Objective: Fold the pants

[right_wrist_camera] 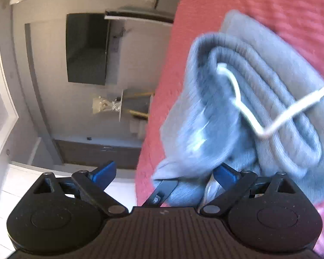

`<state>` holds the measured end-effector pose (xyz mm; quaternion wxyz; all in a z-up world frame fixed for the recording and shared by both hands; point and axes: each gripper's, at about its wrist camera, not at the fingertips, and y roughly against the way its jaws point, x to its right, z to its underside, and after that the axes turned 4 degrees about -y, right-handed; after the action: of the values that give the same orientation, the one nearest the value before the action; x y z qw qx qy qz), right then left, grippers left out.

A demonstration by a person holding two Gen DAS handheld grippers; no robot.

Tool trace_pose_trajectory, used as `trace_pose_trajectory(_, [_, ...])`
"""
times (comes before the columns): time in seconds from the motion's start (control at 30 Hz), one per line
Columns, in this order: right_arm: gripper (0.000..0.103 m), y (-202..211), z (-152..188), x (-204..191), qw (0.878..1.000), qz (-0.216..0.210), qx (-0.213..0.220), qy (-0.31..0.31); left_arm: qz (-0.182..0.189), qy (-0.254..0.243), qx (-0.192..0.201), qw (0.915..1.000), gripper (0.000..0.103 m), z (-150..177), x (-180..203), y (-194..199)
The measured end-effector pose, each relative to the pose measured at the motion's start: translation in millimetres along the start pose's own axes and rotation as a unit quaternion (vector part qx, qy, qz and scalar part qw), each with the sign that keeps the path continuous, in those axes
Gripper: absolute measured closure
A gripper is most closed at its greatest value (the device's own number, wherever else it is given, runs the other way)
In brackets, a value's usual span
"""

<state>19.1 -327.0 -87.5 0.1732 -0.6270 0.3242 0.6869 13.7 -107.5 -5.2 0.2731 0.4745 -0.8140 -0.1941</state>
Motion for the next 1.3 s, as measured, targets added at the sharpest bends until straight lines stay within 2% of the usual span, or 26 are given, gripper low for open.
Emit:
trace_pose_trajectory(0.07, [0.007,0.0,2.7,0.8,0.999,0.04,0.015,0.019,-0.002,-0.006,-0.004,1.0,0.081,1.5,2.6,-2.6])
trace_pose_trajectory(0.13, [0.009,-0.7,4.4,6.0,0.998,0.045,0.037,0.007,-0.005,-0.017,-0.009,0.9998,0.081,3.3,6.2,-4.4])
trace_pose_trajectory(0.2, [0.018,-1.5,5.1,4.1,0.997,0.053,0.059,0.014,-0.009,-0.023,-0.014,0.9996,0.078,4.4,8.8,-5.3])
trace_pose_trajectory(0.23, [0.033,-1.9,5.3,3.5,0.996,0.063,0.067,0.018,-0.012,-0.025,-0.017,0.9995,0.077,4.6,9.6,-5.6])
trace_pose_trajectory(0.27, [0.059,-2.6,6.3,3.2,0.994,0.079,0.075,0.022,-0.018,-0.027,-0.019,0.9993,0.074,4.5,10.2,-5.5])
trace_pose_trajectory(0.3, [0.066,-2.8,7.1,3.5,0.991,0.101,0.084,0.025,-0.022,-0.029,-0.021,0.9991,0.071,4.7,10.7,-5.4])
trace_pose_trajectory(0.37, [0.069,0.2,9.3,5.7,0.99,0.108,0.092,0.024,-0.031,-0.033,-0.027,0.9986,0.063,4.5,10.9,-3.0])
trace_pose_trajectory(0.43, [0.072,8.2,15.5,-4.3,0.985,0.113,0.116,0.059,-0.039,-0.038,-0.033,0.998,0.051,3.2,11.6,1.2])
trace_pose_trajectory(0.5, [0.073,21.7,23.2,-21.7,0.976,0.12,0.144,0.113,-0.05,-0.044,-0.035,0.9972,0.028,0.6,11.3,9.5])
trace_pose_trajectory(0.6, [0.074,37.2,22.5,-33.5,0.968,0.13,0.155,0.147,-0.09,-0.056,-0.022,0.9941,0.013,-4.6,7.4,27.3])
trace_pose_trajectory(0.67, [0.073,39.2,18.2,-29.8,0.962,0.162,0.154,0.16,-0.128,-0.059,-0.019,0.9899,0.006,-7.9,-0.9,36.2])
trace_pose_trajectory(0.73, [0.07,35.8,14.2,-17.3,0.956,0.205,0.13,0.162,-0.155,-0.059,-0.022,0.9859,0.006,-10.2,-14.1,38.0])
trace_pose_trajectory(0.8, [0.06,36.2,15.9,-15.1,0.952,0.213,0.121,0.184,-0.178,-0.055,-0.035,0.9819,0.006,-11.6,-26.1,33.9])
trace_pose_trajectory(0.83, [0.045,36.8,15.0,-18.8,0.95,0.214,0.121,0.19,-0.183,-0.056,-0.042,0.9807,0.006,-11.7,-32.9,30.8])
trace_pose_trajectory(0.87, [0.013,40.4,13.9,-21.9,0.949,0.214,0.127,0.194,-0.187,-0.058,-0.053,0.9792,0.006,-11.2,-39.0,25.7])
trace_pose_trajectory(0.9, [0.005,43.3,10.6,-25.4,0.944,0.223,0.139,0.198,-0.19,-0.06,-0.061,0.9781,0.006,-10.4,-42.6,21.5])
trace_pose_trajectory(0.97, [0.006,47.9,1.7,-29.8,0.94,0.227,0.148,0.208,-0.189,-0.063,-0.074,0.9771,0.006,-10.4,-49.8,11.2])
trace_pose_trajectory(1.07, [0.006,42.5,-19.1,-25.2,0.944,0.221,0.108,0.219,-0.174,-0.062,-0.089,0.9788,0.006,-11.1,-57.1,-6.8])
trace_pose_trajectory(1.13, [0.006,26.2,-39.2,-12.1,0.953,0.213,0.056,0.207,-0.164,-0.064,-0.099,0.9794,0.006,-7.2,-61.5,-16.4])
trace_pose_trajectory(1.23, [0.006,18.6,-57.0,-1.6,0.955,0.192,0.031,0.224,-0.155,-0.067,-0.118,0.9786,0.006,-6.4,-72.0,-35.7])
trace_pose_trajectory(1.3, [0.006,15.8,-68.3,3.2,0.962,0.178,0.013,0.208,-0.15,-0.062,-0.124,0.979,0.006,-6.8,-78.5,-45.2])
